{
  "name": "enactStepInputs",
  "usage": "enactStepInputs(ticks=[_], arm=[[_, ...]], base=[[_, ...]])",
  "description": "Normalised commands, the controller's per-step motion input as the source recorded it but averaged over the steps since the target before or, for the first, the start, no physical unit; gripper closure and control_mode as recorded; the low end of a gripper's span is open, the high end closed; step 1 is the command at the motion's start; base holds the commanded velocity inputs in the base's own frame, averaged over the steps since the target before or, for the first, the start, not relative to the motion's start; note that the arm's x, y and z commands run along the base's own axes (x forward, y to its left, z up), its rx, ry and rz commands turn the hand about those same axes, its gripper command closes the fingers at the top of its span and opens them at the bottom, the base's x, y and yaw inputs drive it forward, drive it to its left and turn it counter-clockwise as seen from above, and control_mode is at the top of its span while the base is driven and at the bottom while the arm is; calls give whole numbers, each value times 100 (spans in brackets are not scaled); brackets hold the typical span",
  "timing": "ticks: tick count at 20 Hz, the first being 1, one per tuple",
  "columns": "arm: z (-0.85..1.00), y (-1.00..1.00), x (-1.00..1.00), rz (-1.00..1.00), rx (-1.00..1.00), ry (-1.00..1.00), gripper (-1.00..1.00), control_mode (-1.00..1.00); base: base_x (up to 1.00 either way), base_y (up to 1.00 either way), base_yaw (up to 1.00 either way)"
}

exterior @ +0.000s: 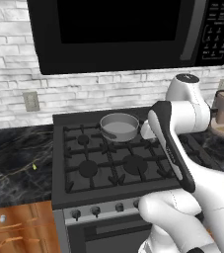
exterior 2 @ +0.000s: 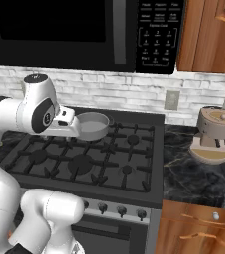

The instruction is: Turn on the burner for the pot on the stove. Wait thirty seconds for the pot to heat up. Then add the lemon wedge to the pot.

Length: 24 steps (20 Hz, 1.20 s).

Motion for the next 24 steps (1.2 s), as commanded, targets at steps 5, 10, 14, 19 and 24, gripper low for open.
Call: enactStepInputs(ticks=[5,10,14,19,24], arm=[[0,0,0,0,0,0,-100,100],[0,0,0,0,0,0,-100,100],[0,0,0,0,0,0,-100,100],[0,0,0,0,0,0,-100,100],[0,0,0,0,0,0,-100,-100]], base=[[-1,9,0],[0,58,0],[0,56,0],[0,41,0],[0,4,0]])
